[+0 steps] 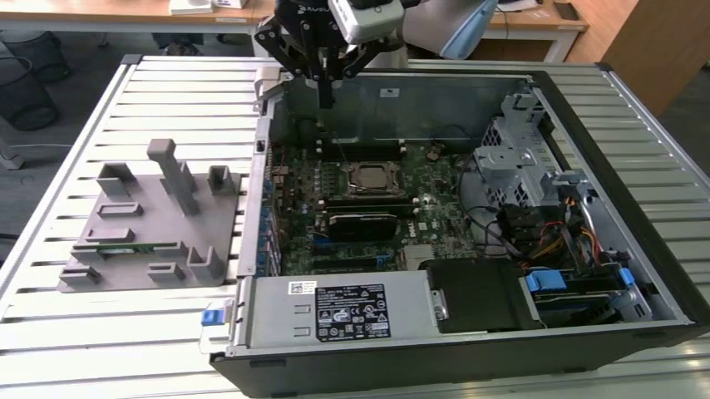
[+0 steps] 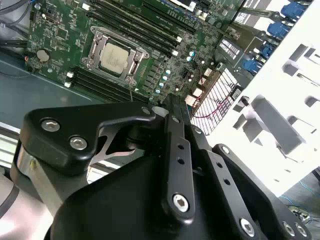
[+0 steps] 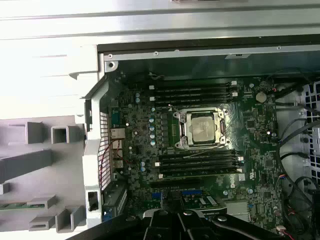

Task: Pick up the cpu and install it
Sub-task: 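Install the first cpu locking lever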

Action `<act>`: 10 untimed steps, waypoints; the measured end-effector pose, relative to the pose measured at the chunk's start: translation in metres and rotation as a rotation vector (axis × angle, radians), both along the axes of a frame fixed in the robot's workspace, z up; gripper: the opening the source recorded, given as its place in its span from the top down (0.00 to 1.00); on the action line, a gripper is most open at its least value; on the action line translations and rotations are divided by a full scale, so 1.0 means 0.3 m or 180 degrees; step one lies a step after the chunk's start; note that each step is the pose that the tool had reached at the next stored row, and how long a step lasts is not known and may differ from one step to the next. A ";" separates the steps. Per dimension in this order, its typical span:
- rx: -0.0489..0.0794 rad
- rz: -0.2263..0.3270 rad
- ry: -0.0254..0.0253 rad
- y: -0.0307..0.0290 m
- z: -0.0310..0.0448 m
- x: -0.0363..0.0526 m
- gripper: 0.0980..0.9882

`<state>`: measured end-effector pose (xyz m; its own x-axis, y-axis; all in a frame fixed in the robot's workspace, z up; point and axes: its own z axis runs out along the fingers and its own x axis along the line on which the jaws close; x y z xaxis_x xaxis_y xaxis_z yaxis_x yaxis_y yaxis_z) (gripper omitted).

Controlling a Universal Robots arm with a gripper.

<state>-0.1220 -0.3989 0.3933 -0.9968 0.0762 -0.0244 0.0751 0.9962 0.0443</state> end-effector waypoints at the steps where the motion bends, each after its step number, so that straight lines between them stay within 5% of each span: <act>1: 0.0000 0.0000 0.0000 0.000 0.000 0.000 0.98; 10: 0.0001 0.0000 0.0000 0.000 0.000 0.000 0.98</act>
